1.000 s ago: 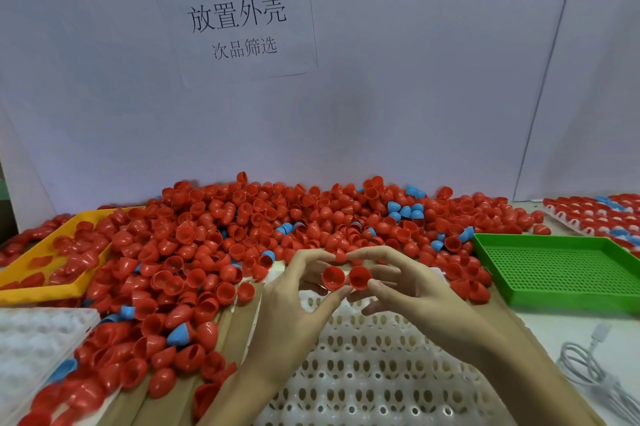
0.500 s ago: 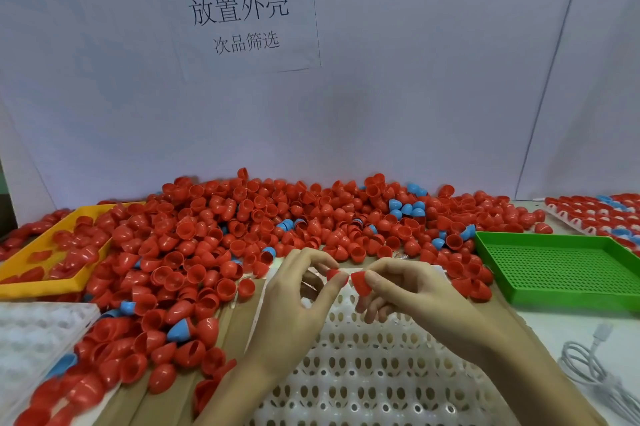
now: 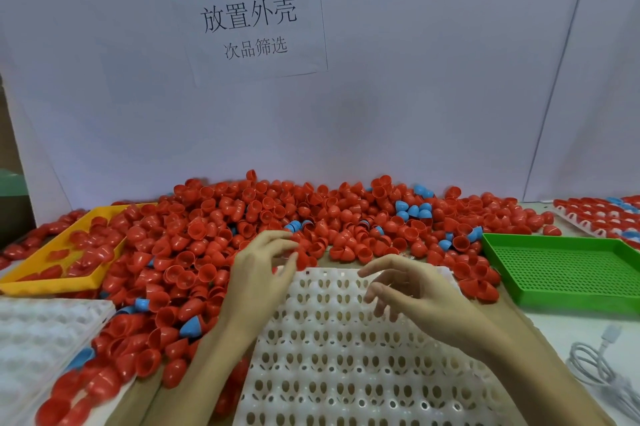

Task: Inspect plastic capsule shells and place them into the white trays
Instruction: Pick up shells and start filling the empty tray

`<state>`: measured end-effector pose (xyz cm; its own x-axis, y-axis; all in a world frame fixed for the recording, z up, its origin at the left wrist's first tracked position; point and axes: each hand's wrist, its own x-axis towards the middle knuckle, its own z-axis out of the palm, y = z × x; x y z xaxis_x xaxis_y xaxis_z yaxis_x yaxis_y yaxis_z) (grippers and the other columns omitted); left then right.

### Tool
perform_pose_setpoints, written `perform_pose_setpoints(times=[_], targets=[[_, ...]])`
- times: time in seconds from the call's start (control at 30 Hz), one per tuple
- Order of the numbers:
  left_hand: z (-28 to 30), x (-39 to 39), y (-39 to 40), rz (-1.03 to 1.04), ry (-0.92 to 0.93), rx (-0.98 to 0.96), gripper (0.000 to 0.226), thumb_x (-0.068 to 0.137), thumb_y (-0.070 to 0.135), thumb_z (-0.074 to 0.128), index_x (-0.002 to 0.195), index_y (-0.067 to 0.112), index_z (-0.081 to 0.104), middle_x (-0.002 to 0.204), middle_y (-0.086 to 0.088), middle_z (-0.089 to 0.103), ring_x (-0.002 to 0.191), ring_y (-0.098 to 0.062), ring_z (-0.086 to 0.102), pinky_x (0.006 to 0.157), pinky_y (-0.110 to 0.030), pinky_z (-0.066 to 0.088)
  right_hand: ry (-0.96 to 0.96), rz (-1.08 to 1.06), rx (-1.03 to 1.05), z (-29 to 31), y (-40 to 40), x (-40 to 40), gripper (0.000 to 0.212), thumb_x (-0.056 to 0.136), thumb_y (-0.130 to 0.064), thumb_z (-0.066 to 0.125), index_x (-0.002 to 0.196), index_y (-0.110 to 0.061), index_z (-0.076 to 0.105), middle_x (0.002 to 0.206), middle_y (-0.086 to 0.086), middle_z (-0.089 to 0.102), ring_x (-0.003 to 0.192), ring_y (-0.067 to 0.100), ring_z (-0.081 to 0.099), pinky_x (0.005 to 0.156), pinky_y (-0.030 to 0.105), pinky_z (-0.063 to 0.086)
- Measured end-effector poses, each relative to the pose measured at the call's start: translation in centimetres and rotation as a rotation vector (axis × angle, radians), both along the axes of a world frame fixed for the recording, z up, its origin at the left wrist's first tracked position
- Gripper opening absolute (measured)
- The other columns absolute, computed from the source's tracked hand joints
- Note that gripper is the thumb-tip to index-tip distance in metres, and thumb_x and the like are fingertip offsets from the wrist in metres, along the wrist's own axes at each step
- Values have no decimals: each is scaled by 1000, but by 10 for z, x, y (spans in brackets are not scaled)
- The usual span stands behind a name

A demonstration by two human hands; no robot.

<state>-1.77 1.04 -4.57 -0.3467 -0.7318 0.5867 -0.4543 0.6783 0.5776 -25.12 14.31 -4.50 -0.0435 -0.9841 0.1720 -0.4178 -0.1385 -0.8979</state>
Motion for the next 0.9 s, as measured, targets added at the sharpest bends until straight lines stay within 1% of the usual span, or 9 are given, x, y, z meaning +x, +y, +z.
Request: perform_pose_setpoints(times=[0.07,0.23,0.3,0.43,0.57,0.67,0.77,0.83,0.9], targets=[[-3,9,-16,57,-56,-37,19,95,3,73,112,8,80,123,1,71,103,-7,70,90,-10,54,100,-63,-12,2,1,-6,16,105,-20,63,115,-28,72,98,-5,78,87,15,76,74,29,61],[-19,8,-27,19,-237,10,22,96,2,72,116,9,80,129,-2,72,118,-13,67,105,-32,55,77,-127,-32,5,2,-16,21,106,-13,60,107,-26,77,94,-3,78,82,16,76,70,28,61],[-22,8,-31,15,-289,16,23,96,3,71,116,11,80,132,-2,72,123,-13,66,110,-29,51,78,-130,-27,3,1,-18,22,106,-12,59,106,-26,77,94,-2,78,82,17,76,70,28,60],[-25,8,-33,26,-370,8,26,101,6,65,123,12,78,140,-1,68,134,-10,59,109,-6,28,112,-139,-30,0,-1,-18,23,106,-13,58,105,-27,77,94,-3,78,81,16,76,69,29,60],[-27,8,-34,-23,-419,23,32,107,8,56,134,12,71,149,0,60,140,-11,54,112,-13,33,222,-200,-44,-2,-1,-22,24,105,-14,60,104,-32,76,93,-12,77,86,10,74,74,30,62],[-27,10,-34,-42,-444,35,37,108,14,55,144,14,62,154,2,56,143,-10,51,115,-15,33,422,-308,-86,-3,0,-27,23,103,-17,62,107,-37,72,98,-20,72,99,-5,66,89,27,59],[-25,12,-30,-60,-432,53,40,108,16,56,148,16,58,156,4,52,145,-8,48,118,-16,32,567,-263,-36,1,3,-33,29,105,-32,61,132,-39,62,134,-28,57,124,-13,50,114,25,44],[-22,16,-26,-58,-411,57,42,109,19,55,151,17,55,159,6,48,148,-7,43,120,-17,30,643,-167,108,0,6,-37,51,103,-50,57,151,-46,43,158,-30,31,146,-9,27,128,27,23],[-17,22,-20,-75,-435,87,50,108,33,55,157,24,46,163,15,38,152,0,31,123,-19,24,699,-79,253,-3,9,-38,68,100,-65,51,160,-51,23,164,-29,4,156,-3,1,132,36,3]])
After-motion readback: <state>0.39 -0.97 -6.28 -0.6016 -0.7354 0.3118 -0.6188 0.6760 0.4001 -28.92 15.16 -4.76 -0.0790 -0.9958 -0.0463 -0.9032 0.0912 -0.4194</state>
